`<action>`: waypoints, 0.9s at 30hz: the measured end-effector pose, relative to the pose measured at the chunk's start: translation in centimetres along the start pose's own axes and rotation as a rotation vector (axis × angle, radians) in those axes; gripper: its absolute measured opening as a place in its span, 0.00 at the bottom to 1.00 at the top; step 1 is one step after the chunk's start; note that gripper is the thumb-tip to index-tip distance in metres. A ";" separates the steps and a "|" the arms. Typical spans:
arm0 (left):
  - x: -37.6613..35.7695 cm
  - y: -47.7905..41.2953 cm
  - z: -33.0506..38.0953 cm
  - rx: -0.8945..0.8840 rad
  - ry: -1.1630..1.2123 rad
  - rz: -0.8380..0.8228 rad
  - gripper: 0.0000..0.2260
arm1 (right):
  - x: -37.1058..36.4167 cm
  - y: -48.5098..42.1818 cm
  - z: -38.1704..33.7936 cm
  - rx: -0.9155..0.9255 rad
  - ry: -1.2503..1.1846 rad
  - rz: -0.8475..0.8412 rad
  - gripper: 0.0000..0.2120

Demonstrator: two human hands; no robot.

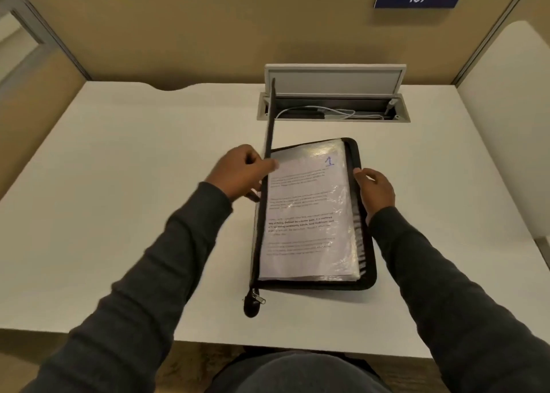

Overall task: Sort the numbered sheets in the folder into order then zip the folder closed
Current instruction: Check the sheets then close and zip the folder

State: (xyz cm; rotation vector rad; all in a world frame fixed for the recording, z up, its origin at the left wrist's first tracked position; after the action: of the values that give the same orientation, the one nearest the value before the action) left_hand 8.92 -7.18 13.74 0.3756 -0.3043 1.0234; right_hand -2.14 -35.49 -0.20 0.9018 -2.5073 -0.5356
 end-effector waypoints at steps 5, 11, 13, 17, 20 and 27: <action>-7.2 -1.1 0.3 -0.036 0.009 -0.027 0.20 | -0.2 0.8 0.0 -0.034 -0.127 -0.087 0.21; -14.7 -1.7 -0.7 -0.054 -0.479 -0.135 0.33 | -0.6 1.9 0.2 -0.078 -0.247 -0.203 0.18; -16.4 -1.4 -1.1 -0.058 -0.570 -0.134 0.35 | -1.0 2.4 0.1 -0.110 -0.318 -0.268 0.16; -17.4 -1.1 -1.3 -0.087 -0.657 -0.082 0.32 | -2.1 3.7 0.6 -0.280 -0.561 -0.364 0.13; -16.3 -1.2 -0.6 -0.126 -0.628 0.004 0.28 | -4.3 5.5 1.5 -0.363 -0.604 -0.542 0.22; -12.6 -2.3 -3.6 -0.111 -0.287 -0.214 0.14 | -7.1 7.9 2.6 -0.273 -0.424 -0.671 0.18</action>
State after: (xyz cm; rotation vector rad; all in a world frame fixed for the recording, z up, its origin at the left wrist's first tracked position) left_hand 5.07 -16.31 4.91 0.4452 -0.5643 0.7387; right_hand -2.42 -24.54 -0.33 1.6556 -2.3313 -1.3646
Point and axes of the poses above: each hand's wrist, its own y-axis away from the middle knuckle, its own x-axis out of the back of the hand, z = x × y, the point moved 8 cm from there along -y, towards the middle knuckle, and after that the axes turned 8 degrees about -x, right-handed, at the moved point
